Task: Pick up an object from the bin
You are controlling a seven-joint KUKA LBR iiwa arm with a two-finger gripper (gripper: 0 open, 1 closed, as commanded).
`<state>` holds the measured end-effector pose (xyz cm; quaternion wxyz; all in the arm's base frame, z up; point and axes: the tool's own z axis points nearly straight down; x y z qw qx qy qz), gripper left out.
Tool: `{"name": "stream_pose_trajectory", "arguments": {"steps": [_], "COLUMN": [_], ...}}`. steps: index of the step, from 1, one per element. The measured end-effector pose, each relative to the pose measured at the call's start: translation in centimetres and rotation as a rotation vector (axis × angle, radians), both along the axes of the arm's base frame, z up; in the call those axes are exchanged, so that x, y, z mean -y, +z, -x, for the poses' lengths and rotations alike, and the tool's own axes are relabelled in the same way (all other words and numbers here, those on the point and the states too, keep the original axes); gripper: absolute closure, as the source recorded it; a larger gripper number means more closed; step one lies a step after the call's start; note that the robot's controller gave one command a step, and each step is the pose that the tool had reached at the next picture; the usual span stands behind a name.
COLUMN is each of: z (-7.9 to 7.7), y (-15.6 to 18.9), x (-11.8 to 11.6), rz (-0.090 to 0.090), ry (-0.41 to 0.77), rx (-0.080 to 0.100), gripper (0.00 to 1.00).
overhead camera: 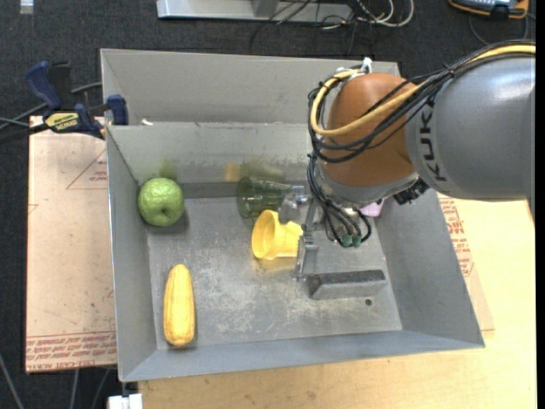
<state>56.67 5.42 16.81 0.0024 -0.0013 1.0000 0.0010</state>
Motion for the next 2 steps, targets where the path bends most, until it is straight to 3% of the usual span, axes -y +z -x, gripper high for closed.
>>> {"name": "stream_pose_trajectory", "arguments": {"steps": [1, 2], "z": [-3.0, -3.6], "y": [-2.2, -3.3], "x": [2.8, 2.7], "rz": [0.000, -0.001], "ry": [-0.021, -0.142], "rx": [-0.008, 0.002], "gripper": [0.00, 0.00]}}
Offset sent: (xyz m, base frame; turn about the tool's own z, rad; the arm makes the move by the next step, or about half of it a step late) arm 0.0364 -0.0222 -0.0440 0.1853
